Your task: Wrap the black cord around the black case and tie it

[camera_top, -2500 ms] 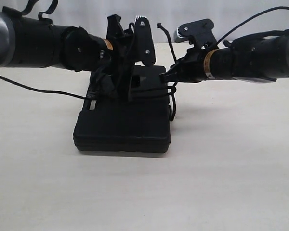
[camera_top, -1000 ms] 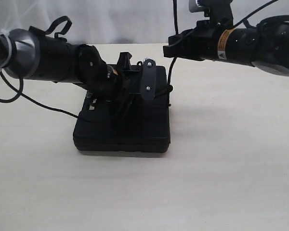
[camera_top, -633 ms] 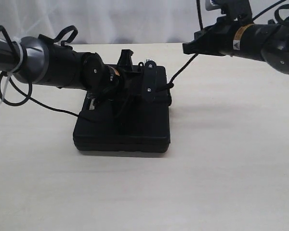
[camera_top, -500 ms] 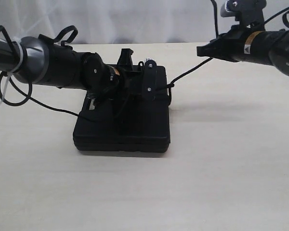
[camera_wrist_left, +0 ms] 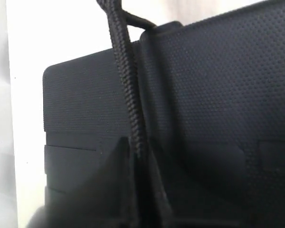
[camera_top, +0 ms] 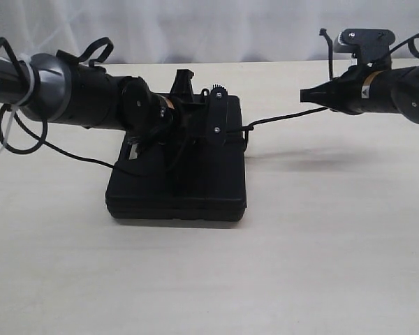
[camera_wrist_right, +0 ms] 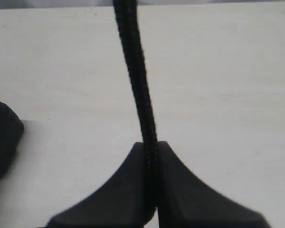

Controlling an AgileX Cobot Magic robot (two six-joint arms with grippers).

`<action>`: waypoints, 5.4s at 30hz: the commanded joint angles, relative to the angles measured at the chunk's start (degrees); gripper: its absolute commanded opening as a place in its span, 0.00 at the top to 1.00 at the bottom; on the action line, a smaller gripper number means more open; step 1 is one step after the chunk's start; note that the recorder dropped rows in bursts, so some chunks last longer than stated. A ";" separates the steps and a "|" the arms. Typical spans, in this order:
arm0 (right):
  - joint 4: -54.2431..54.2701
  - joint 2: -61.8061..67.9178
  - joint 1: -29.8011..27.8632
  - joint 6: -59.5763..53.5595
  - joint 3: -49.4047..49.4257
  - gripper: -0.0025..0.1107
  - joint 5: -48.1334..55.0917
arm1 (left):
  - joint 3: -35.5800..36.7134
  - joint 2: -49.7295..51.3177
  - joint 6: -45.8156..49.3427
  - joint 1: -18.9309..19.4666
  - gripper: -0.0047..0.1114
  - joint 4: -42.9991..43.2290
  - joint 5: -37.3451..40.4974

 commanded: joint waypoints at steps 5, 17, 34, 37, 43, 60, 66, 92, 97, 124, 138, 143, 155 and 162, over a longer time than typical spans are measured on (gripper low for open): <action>-0.26 0.60 -1.47 -1.05 0.36 0.94 6.13 | -0.16 0.24 0.03 -2.86 0.70 -0.25 -3.58; 0.57 3.73 -3.86 -0.78 0.87 0.94 2.67 | -0.16 0.24 0.03 -3.37 0.67 -0.25 -5.37; -1.23 5.94 -4.05 -1.04 0.87 0.94 4.49 | -0.16 3.59 0.12 -3.37 0.67 -0.13 -7.94; -1.23 7.02 -4.10 -1.04 0.67 0.94 4.49 | -0.16 3.59 0.26 -3.37 0.67 -0.13 -7.94; -0.32 7.42 -4.48 -0.62 0.13 0.94 3.43 | -0.16 3.59 0.26 -3.37 0.67 -0.13 -7.94; 2.28 8.16 -10.52 5.40 0.05 0.44 5.43 | -0.16 3.59 0.26 -3.37 0.67 -0.13 -7.94; 1.87 4.57 -10.52 5.15 0.05 0.44 8.76 | -0.16 3.59 0.26 -3.37 0.67 -0.26 -9.01; 1.87 -1.34 -7.16 1.51 0.30 0.64 11.85 | -0.16 -2.69 -1.72 -3.37 0.67 -1.76 -3.89; 1.87 -1.34 -2.88 -7.19 0.30 0.64 12.20 | -0.16 -3.24 -1.72 -3.37 0.67 -1.76 -3.09; 1.87 6.23 10.11 -29.52 0.19 0.85 4.49 | -0.16 -3.24 -1.72 -3.37 0.67 -1.76 -3.09; 10.98 6.23 2.79 -28.85 0.19 0.94 5.68 | -0.16 -3.24 -1.72 -3.37 0.67 -1.76 -3.09; 11.33 6.23 2.66 -29.10 0.19 0.94 5.86 | -0.16 -3.24 -1.72 -3.37 0.67 -1.76 -3.09; 11.33 6.23 2.80 -29.10 0.19 0.94 5.83 | -0.16 -0.66 -1.72 -3.37 0.67 -2.40 -8.44; 11.61 5.69 2.80 -28.59 0.19 0.91 4.49 | -0.16 -0.66 -4.24 -3.37 0.67 -3.78 -10.19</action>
